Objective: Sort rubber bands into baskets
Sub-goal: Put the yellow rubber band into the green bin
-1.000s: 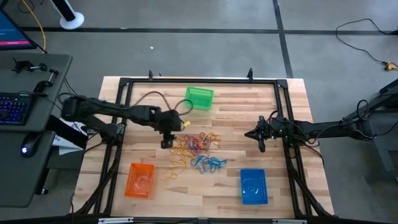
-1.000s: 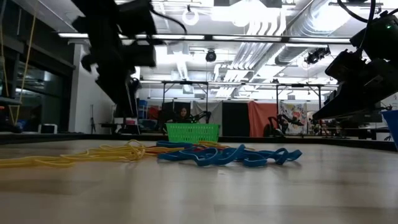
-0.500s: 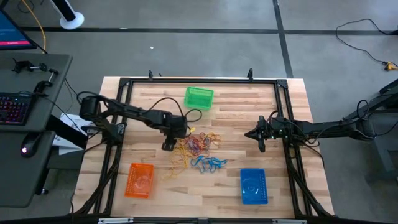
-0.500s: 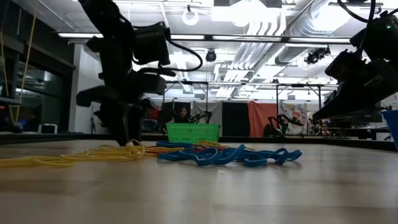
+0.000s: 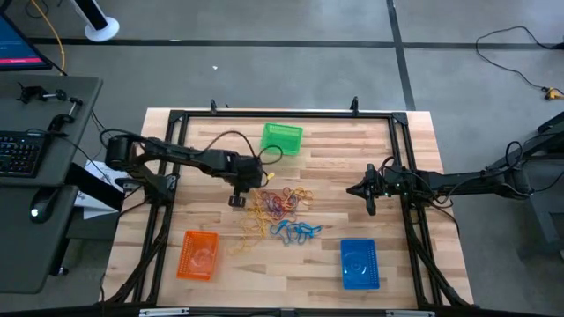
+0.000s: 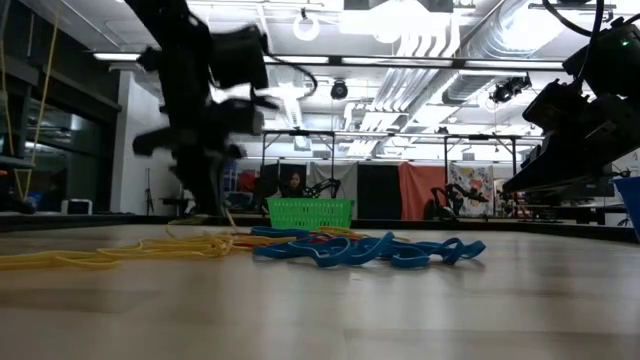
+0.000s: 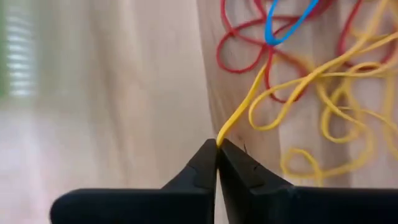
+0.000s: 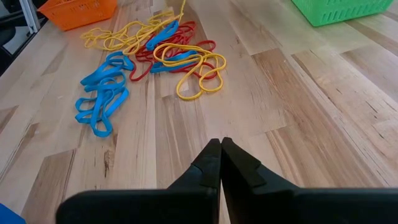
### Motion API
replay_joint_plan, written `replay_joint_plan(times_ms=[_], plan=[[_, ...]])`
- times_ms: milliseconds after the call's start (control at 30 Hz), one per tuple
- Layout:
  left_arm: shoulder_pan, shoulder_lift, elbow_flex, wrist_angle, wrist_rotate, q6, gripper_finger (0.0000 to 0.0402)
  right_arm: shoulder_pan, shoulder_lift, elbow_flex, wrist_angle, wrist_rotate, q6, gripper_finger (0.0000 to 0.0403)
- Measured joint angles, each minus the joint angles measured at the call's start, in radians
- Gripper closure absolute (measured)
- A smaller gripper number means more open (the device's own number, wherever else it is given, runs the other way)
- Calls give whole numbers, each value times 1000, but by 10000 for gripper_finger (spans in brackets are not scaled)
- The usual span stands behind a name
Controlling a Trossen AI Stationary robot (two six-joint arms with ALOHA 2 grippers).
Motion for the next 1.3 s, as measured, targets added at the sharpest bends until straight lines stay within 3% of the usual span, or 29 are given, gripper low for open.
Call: replay_joint_plan(times_ms=[233,467,600,667,967,1300], plan=[[27,-183,133,-134,-6,-24,401,0,0,0,0,0,0,402],[28,-208,330,-173,-69,-9,401,0,0,0,0,0,0,402],[49,-189,370,-46,-243,32,401,0,0,0,0,0,0,402],[85,-176,371,37,-281,45,401,0,0,0,0,0,0,402],[275,-28,370,226,-221,13,401,0,0,0,0,0,0,402],[300,135,370,311,-198,-1,401,0,0,0,0,0,0,402]])
